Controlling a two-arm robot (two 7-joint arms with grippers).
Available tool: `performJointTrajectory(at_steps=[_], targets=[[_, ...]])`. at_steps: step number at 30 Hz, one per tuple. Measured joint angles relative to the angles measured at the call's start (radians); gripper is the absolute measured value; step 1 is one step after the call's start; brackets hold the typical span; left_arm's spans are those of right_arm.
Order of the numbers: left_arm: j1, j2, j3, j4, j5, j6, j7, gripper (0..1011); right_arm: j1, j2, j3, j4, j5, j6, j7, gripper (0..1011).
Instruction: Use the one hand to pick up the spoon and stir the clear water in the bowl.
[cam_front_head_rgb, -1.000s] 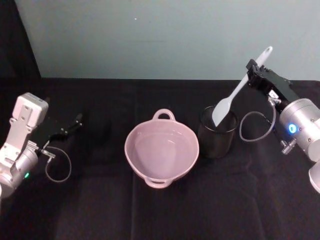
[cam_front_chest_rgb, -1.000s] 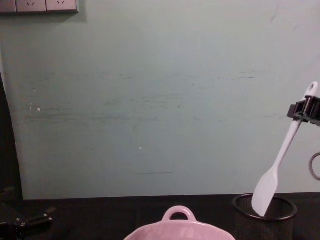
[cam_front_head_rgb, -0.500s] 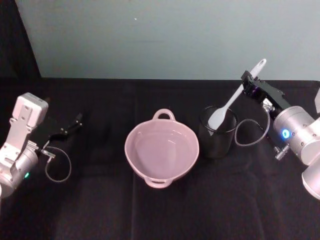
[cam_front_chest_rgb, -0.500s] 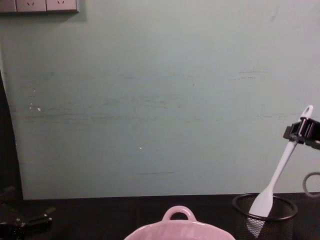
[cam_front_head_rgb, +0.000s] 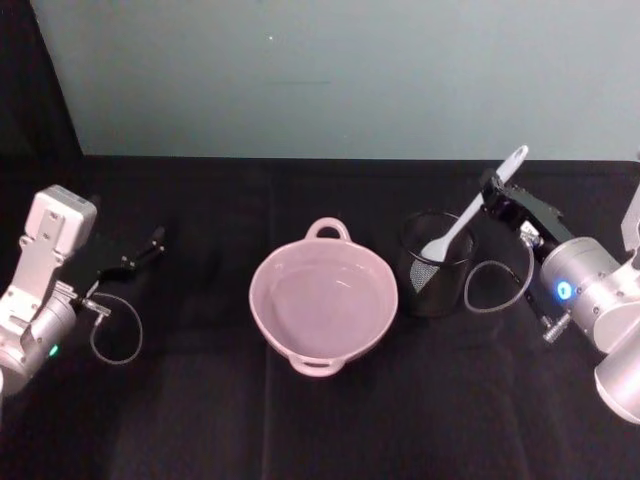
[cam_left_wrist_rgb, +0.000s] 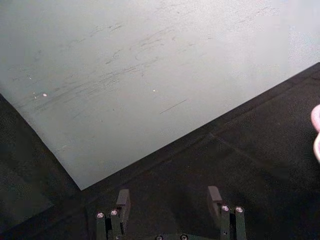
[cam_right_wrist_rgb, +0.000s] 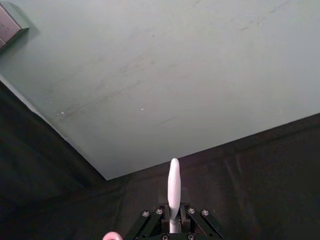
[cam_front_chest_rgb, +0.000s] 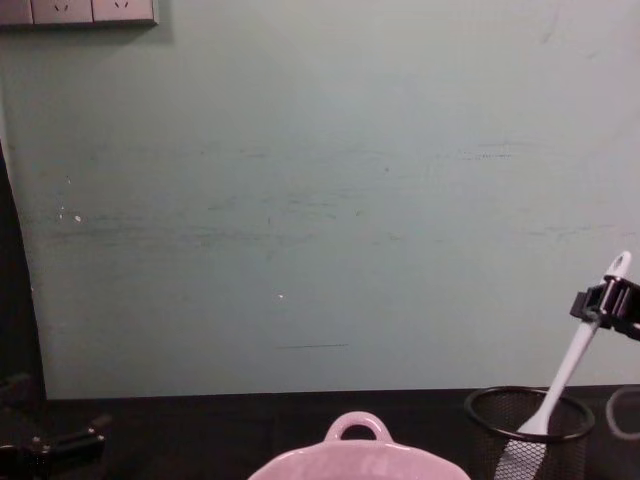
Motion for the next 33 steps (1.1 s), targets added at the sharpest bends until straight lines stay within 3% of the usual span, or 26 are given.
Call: performJointTrajectory(at_steps=[19, 33], targets=[[0.000, 0.000, 0.000, 0.000, 0.000, 0.000, 0.000, 1011, -0.046, -0.013, -0.003, -0.044, 0.054, -0.011, -0.084, 112], [0.000, 0.000, 0.000, 0.000, 0.000, 0.000, 0.000, 1011, -0.067, 0.008, -0.017, -0.044, 0.077, -0.037, -0.104, 112]])
